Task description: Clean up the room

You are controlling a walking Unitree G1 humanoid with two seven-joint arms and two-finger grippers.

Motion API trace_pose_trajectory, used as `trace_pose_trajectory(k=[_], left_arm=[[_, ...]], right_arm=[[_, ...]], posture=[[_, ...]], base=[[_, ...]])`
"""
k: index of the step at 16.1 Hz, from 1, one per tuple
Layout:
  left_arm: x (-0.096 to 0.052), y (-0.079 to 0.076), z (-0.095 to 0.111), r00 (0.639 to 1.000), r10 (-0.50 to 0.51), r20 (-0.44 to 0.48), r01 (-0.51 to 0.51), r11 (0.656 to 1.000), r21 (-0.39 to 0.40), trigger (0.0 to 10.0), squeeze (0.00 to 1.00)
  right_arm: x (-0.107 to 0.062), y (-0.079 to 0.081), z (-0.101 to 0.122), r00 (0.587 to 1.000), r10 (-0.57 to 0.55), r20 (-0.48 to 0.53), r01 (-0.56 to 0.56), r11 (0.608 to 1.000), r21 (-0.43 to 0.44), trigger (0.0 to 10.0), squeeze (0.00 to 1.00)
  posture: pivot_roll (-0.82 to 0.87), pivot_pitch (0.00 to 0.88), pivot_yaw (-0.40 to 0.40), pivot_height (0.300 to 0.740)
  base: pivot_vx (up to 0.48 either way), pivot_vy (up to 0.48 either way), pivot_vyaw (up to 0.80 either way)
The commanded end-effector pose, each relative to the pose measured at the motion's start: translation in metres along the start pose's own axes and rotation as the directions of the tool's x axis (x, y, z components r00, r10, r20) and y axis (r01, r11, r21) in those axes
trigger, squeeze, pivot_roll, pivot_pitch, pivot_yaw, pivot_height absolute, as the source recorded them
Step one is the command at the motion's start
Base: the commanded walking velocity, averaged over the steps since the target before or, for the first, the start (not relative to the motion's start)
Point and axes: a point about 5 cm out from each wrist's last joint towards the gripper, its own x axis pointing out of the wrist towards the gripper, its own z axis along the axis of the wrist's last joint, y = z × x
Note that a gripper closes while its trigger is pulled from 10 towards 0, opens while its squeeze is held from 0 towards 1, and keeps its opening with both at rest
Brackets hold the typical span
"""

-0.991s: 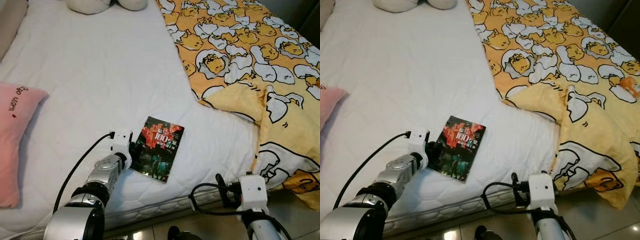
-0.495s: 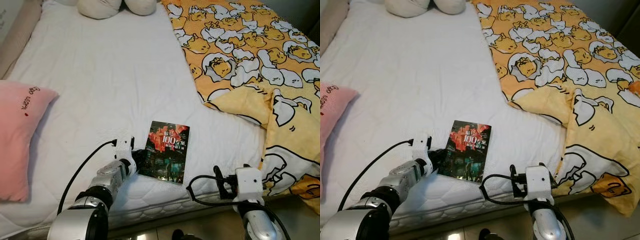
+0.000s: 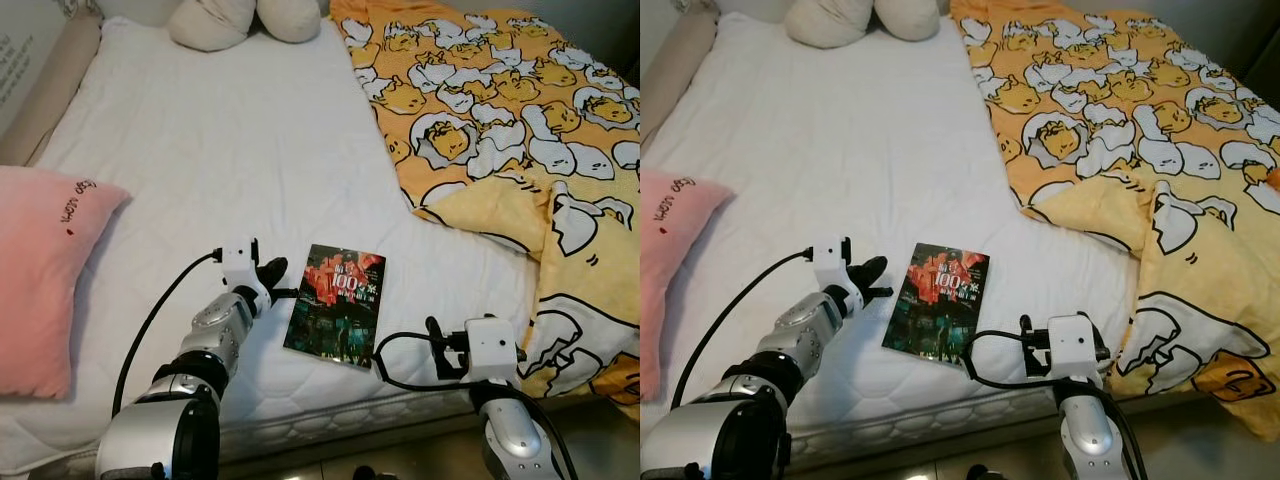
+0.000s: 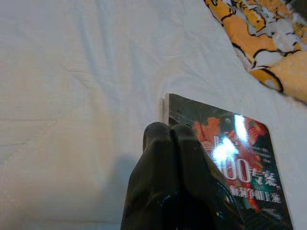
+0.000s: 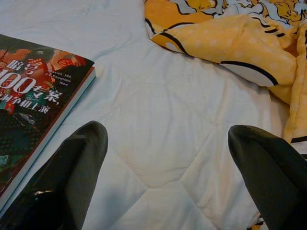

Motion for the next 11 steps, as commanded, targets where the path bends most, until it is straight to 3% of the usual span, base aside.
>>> trace_pose_trajectory(k=[1, 2, 3, 7, 9, 11], left_arm=[[-0.001, -0.012, -0.001, 0.998, -0.026, 0.05, 0.017, 0.982, 0.186, 10.0, 1.0], [-0.004, -0.033, -0.009, 0.992, -0.095, 0.088, 0.055, 0.922, 0.383, 10.0, 1.0], [-0.006, -0.037, -0.017, 0.992, -0.096, 0.086, 0.052, 0.91, 0.412, 10.0, 1.0], [-0.01, -0.042, -0.043, 0.998, -0.039, 0.055, 0.019, 0.947, 0.322, 10.0, 1.0], [-0.009, -0.049, -0.05, 1.0, -0.006, 0.026, -0.003, 0.931, 0.364, 10.0, 1.0], [-0.009, -0.047, -0.05, 0.999, 0.009, 0.036, -0.025, 0.89, 0.456, 10.0, 1.0]], right_arm=[[0.001, -0.016, 0.0, 0.994, -0.106, 0.022, 0.106, 0.994, 0.006, 10.0, 0.0], [0.0, -0.028, 0.003, 0.978, -0.201, 0.061, 0.2, 0.98, 0.018, 10.0, 0.0], [-0.004, -0.026, -0.003, 0.981, -0.191, 0.04, 0.19, 0.981, 0.022, 10.0, 0.0], [-0.018, -0.021, -0.028, 0.986, -0.161, -0.044, 0.164, 0.982, 0.091, 10.0, 0.0], [-0.02, -0.02, -0.034, 0.988, -0.143, -0.051, 0.146, 0.987, 0.072, 10.0, 0.0], [-0.021, -0.016, -0.035, 0.994, -0.098, -0.055, 0.1, 0.994, 0.053, 10.0, 0.0]], posture=[[0.03, 0.067, 0.007, 0.74], [0.03, 0.065, 0.005, 0.74], [0.03, 0.063, 0.004, 0.74], [0.03, 0.065, -0.008, 0.74], [0.03, 0.072, -0.015, 0.74], [0.01, 0.086, -0.024, 0.74]], base=[[0.0, 0.0, 0.0], [0.0, 0.0, 0.0], [0.0, 0.0, 0.0], [0.0, 0.0, 0.0], [0.0, 0.0, 0.0], [0.0, 0.0, -0.66]])
